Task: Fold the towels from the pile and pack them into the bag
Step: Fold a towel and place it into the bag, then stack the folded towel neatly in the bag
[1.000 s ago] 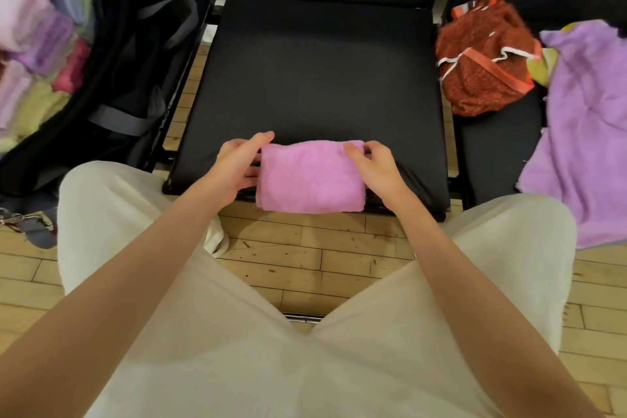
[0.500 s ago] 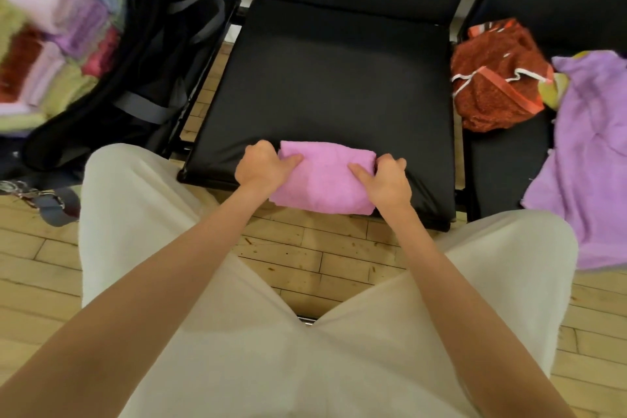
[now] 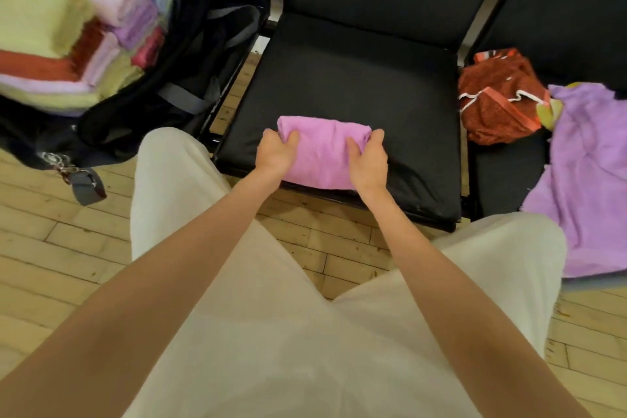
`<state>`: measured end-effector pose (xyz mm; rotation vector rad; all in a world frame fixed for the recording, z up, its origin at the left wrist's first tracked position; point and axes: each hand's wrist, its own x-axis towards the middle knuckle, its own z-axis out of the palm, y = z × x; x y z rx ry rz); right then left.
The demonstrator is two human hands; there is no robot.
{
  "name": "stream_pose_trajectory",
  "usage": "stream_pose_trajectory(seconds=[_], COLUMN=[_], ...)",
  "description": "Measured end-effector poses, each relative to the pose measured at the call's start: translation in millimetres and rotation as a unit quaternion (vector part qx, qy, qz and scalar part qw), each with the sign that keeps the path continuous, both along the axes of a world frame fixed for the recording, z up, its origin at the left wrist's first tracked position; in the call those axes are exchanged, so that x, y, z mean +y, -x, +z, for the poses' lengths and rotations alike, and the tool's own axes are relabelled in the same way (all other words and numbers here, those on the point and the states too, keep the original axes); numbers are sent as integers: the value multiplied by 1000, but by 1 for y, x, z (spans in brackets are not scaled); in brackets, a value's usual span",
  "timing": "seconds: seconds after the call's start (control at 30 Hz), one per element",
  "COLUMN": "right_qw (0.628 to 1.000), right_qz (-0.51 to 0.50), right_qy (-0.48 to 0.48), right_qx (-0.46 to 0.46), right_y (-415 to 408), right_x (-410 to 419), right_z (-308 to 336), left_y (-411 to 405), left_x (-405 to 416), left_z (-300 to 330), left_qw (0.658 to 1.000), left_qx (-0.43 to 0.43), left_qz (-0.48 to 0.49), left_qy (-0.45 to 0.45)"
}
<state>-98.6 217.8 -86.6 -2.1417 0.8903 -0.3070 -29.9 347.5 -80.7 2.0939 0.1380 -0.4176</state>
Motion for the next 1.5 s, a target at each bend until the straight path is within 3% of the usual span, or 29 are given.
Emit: stream_pose_trajectory(seconds=[0.17,0.3,0.43,0.7,0.93,1.17,1.4,1.5], right_qw=[987,955,943,933,933,939,927,931], right_qz=[37,90,182,228,259,270,336,355], right_qy=[-109,-204,-152,-132,-132,-132,-134,-63], right_qx=[-110,-196,-233,-243,-214,-166,-103,-59], right_y=[-51,-91,-128,-244,-338,-360,-334,-313], right_x=[45,85,125,181,215,254,226,197], right_z=[43,70,84,121,121,98,101,109], left_y=[-46,-95,-141,-252,-335,-352,-329,-308], left_x=[61,111,150,209,258,279,260,237], left_z=[49,80,104,172,158,125,132,142], left_qw=[992,983,975,945,950,949,900,872], left_qx=[-119,-169,-203,-306,-256,-198,-175,-216], left_qz=[23,75,91,57,106,118,67,13], left_qy=[15,14,5,-100,-140,-216,-393,-439])
